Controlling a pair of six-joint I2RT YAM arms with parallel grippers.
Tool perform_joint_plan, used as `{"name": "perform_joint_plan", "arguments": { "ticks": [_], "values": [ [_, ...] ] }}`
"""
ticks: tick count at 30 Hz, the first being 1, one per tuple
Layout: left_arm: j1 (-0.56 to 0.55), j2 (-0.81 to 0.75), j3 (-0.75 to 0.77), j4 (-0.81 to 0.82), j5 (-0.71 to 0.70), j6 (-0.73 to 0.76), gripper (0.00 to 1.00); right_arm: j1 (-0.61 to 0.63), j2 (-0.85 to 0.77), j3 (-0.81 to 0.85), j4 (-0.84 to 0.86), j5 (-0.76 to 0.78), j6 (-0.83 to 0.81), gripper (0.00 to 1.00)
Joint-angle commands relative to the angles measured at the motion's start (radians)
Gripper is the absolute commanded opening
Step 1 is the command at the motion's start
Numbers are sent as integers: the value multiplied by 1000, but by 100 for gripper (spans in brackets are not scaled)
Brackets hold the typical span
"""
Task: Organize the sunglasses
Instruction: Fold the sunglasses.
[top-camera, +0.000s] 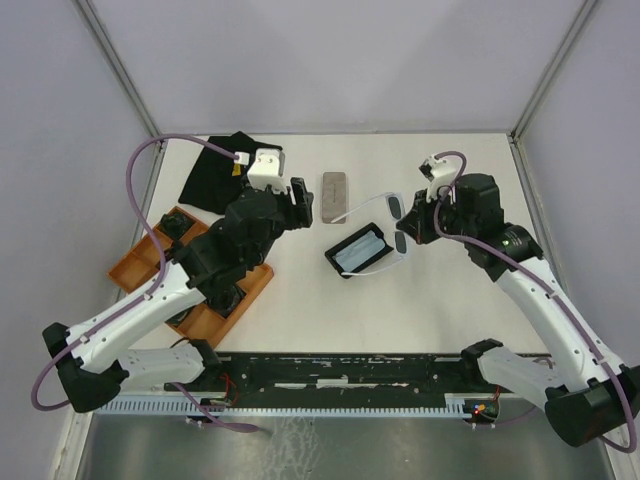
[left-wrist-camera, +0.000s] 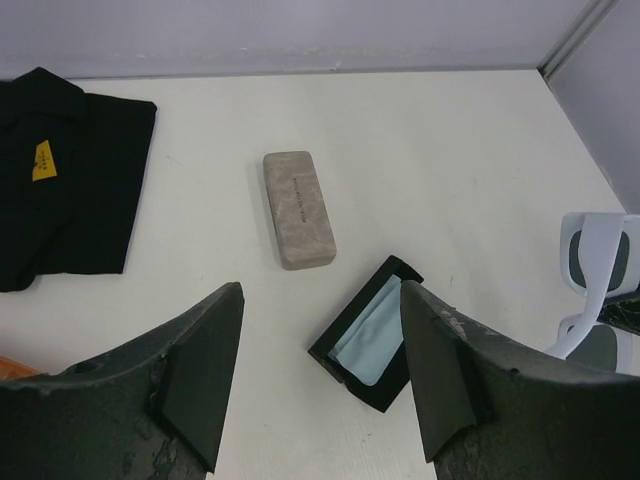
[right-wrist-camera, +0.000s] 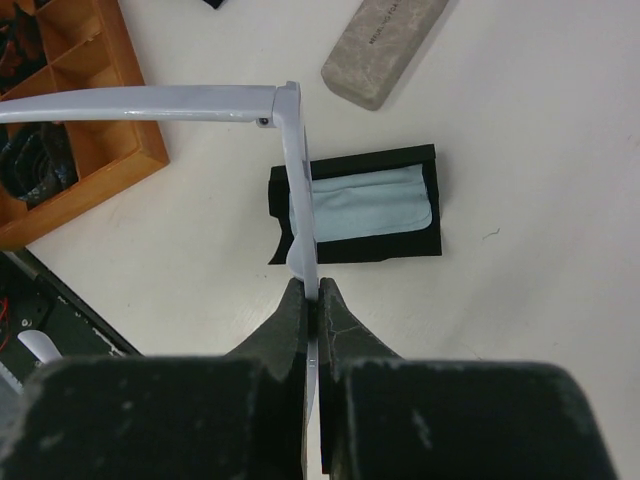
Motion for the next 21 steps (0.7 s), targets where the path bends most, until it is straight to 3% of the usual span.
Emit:
{"name": "perform_joint_plan", "arguments": {
  "ticks": [1, 12, 21],
  "values": [
    [3, 15, 84, -40, -45, 68, 71, 52, -46, -20, 104, 98, -10, 0],
    [4, 145, 157, -71, -1, 87, 75, 193, -18, -11, 108, 297, -17, 0],
    [2, 226, 176, -59, 37, 97, 76, 244, 7, 23, 141, 348, 3, 0]
  ]
}}
